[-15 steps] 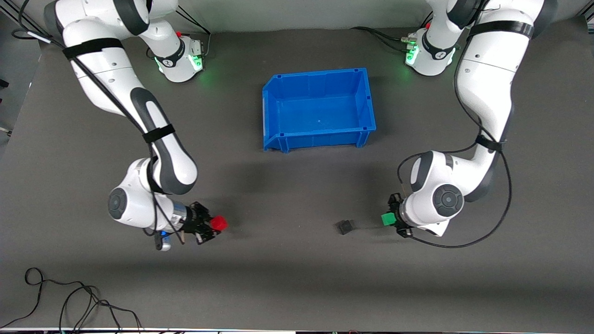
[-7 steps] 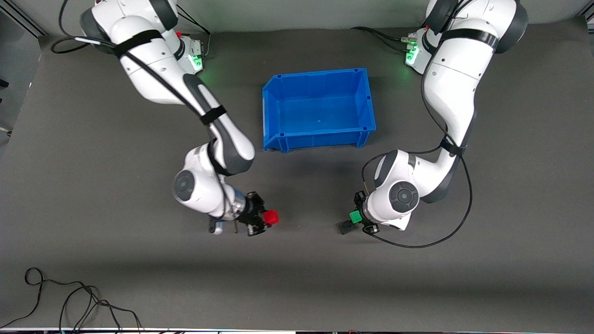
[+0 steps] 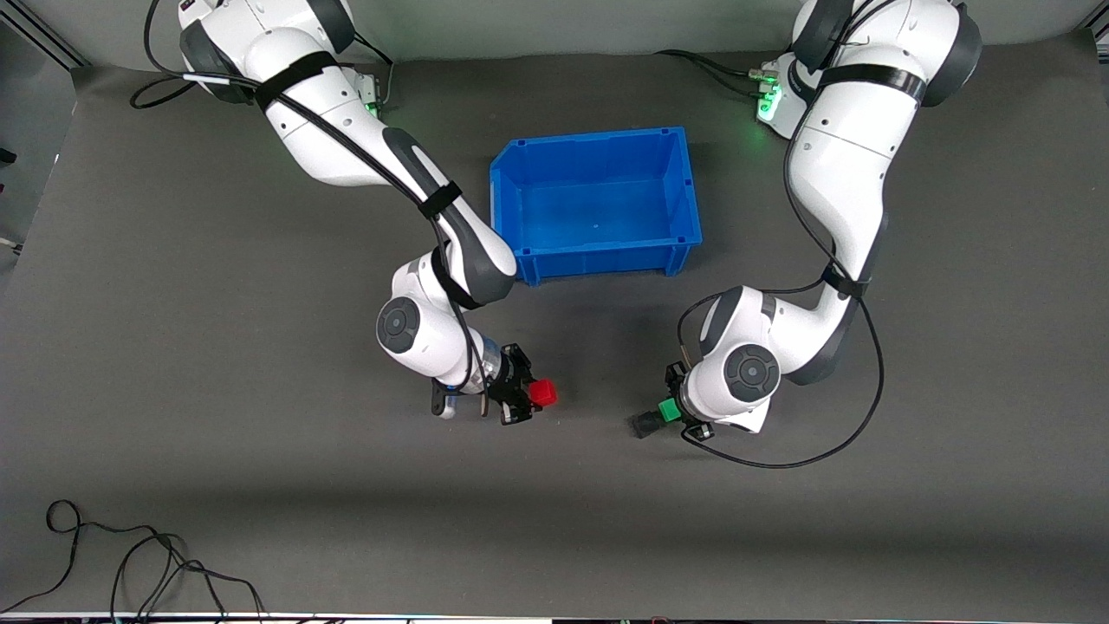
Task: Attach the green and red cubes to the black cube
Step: 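Carry the red cube with the right gripper while the left gripper carries the green cube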
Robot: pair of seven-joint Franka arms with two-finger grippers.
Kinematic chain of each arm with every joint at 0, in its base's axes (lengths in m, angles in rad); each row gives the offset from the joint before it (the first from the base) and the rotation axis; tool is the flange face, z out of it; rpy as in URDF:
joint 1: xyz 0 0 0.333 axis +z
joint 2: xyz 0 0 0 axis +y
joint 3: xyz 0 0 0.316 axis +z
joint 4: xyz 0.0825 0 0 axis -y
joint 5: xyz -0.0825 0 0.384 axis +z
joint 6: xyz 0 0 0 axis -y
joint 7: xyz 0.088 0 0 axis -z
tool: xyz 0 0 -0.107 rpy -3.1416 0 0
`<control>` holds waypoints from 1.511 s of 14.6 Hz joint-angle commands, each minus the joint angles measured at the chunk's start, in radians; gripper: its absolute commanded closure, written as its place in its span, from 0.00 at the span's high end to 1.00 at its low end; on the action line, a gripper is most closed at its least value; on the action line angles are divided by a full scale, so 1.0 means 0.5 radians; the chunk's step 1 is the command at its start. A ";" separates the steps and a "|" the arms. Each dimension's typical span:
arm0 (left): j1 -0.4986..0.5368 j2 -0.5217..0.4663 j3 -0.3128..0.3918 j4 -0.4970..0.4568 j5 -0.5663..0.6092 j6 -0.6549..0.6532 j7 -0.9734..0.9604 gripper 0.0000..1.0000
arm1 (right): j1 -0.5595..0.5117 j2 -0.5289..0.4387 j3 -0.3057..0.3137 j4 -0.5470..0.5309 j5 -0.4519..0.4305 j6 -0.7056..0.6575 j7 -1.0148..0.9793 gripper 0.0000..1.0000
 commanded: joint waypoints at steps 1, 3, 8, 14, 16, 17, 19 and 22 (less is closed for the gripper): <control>-0.040 0.065 0.018 0.118 0.044 -0.006 -0.156 0.00 | 0.020 0.042 -0.027 0.067 -0.081 0.001 0.093 0.00; -0.067 0.123 0.018 0.192 0.050 -0.006 -0.172 0.00 | 0.020 0.045 -0.027 0.070 -0.078 0.001 0.093 0.00; -0.092 0.142 0.021 0.244 0.053 -0.024 -0.206 0.00 | 0.016 0.260 -0.027 0.339 -0.115 0.004 0.215 0.00; -0.224 0.117 0.000 0.293 0.201 -0.058 -0.178 0.00 | 0.096 0.285 -0.052 0.374 -0.314 0.053 0.666 0.00; -0.270 0.121 0.000 0.312 0.194 -0.049 -0.181 0.00 | 0.133 0.285 -0.049 0.371 -0.425 0.050 0.767 0.00; -0.291 0.124 0.000 0.312 0.194 -0.034 -0.184 0.00 | 0.163 0.285 -0.052 0.368 -0.431 0.050 0.795 0.00; -0.331 0.127 0.000 0.318 0.191 -0.012 -0.194 0.00 | 0.203 0.285 -0.058 0.355 -0.501 0.047 0.841 0.00; -0.338 0.127 0.000 0.318 0.191 -0.012 -0.188 0.00 | 0.207 0.288 -0.055 0.355 -0.643 0.050 0.961 0.00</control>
